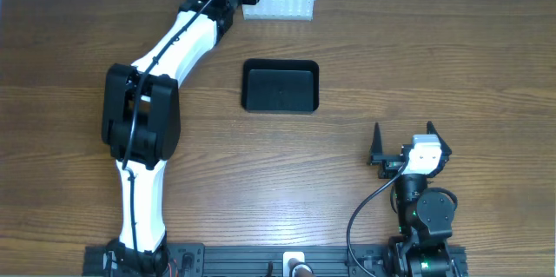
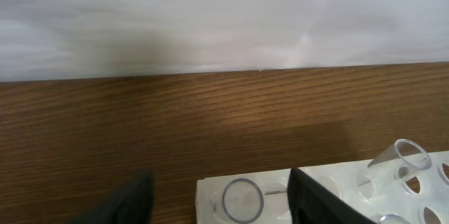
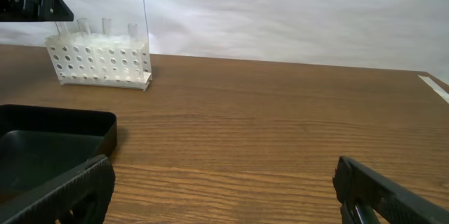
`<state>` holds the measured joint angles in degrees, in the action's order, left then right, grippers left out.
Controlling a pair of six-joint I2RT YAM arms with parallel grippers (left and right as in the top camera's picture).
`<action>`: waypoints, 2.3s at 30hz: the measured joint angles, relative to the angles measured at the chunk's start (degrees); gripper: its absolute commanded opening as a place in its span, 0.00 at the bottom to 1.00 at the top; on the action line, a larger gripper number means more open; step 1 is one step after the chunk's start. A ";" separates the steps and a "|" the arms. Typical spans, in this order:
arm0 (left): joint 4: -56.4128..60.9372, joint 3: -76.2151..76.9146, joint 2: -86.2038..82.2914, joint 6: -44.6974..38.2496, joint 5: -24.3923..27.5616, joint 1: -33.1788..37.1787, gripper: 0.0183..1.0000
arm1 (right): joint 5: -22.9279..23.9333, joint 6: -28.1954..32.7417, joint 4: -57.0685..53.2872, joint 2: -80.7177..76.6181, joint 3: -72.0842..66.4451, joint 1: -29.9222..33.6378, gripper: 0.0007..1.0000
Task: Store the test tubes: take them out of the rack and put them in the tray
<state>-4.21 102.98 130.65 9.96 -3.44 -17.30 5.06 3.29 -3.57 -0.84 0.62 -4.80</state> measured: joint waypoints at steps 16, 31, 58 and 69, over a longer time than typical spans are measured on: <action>0.24 0.00 0.20 -0.02 0.00 -0.50 0.39 | 0.00 -0.04 0.00 0.00 0.00 0.00 0.99; 1.09 0.00 1.51 -0.04 0.00 -0.66 0.29 | 0.00 -0.02 0.00 0.00 0.00 0.00 0.99; 1.51 0.00 1.53 -0.04 -0.02 -0.70 0.15 | 0.00 -0.04 0.00 0.00 0.00 0.00 0.99; -0.42 0.00 -3.04 -3.82 -1.44 -1.27 0.15 | 0.00 -0.04 -0.02 0.00 0.00 0.00 0.99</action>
<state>-4.62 102.98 127.61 6.13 -4.89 -18.57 5.06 3.25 -3.60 -0.84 0.62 -4.80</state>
